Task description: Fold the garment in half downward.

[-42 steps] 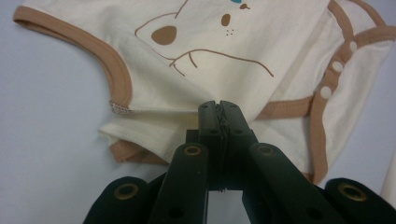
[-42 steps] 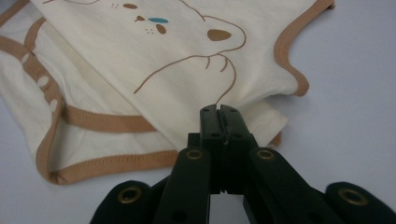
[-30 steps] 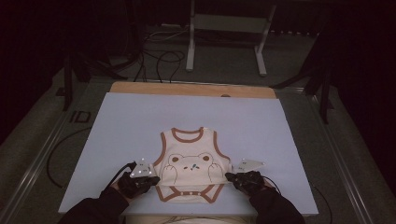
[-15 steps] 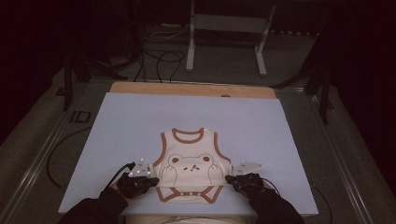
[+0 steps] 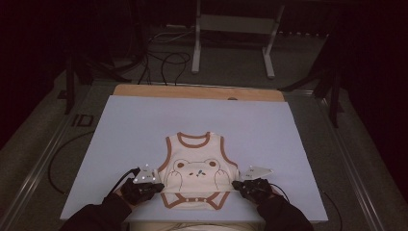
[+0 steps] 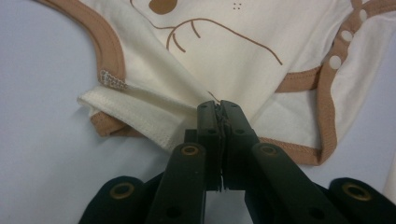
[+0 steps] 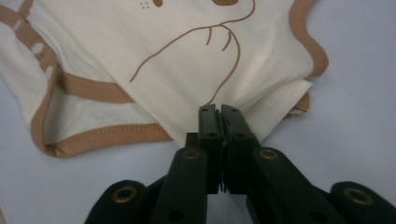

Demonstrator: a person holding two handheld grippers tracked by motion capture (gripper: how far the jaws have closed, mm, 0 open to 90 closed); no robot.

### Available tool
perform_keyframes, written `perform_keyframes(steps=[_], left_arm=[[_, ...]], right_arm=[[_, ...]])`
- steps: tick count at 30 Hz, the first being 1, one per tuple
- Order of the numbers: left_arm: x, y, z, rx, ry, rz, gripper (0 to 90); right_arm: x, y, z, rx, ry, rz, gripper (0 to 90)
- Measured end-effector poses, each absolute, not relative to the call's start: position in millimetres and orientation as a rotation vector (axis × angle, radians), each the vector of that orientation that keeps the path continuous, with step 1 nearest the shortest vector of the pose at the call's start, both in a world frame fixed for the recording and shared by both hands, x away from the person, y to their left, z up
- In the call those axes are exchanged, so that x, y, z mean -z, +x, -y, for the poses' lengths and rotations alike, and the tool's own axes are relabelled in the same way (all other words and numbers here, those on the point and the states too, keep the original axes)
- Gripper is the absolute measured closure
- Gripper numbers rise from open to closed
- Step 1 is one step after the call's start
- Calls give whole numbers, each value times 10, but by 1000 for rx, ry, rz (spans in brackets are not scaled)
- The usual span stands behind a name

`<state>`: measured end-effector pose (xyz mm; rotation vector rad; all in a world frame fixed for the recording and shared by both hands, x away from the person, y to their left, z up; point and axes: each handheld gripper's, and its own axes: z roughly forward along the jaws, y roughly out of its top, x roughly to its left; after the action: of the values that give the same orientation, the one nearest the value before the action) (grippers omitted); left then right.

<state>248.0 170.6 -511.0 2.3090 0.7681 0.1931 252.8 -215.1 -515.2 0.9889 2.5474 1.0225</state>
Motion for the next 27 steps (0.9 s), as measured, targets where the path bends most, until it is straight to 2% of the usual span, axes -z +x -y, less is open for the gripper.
perform_keyframes(steps=[5,6,15,22,24,27], left_arm=[[5043,2468,-1738,-218,2293,-742,745],[5022,2473,-1747,-217,2284,-738,709],[4850,2523,-1767,-223,2264,-704,502],[4754,2594,-1771,-240,2243,-694,322],[4731,2612,-1768,-243,2230,-693,231],[4682,2666,-1782,-230,2228,-677,139]], right_arm=[[5065,2519,2181,-1100,995,-2505,668],[5038,2524,2189,-1116,1001,-2491,610],[4888,2578,2206,-1175,980,-2442,311],[4779,2637,2193,-1204,973,-2426,132],[4742,2658,2191,-1211,952,-2422,125],[4685,2701,2183,-1230,951,-2405,98]])
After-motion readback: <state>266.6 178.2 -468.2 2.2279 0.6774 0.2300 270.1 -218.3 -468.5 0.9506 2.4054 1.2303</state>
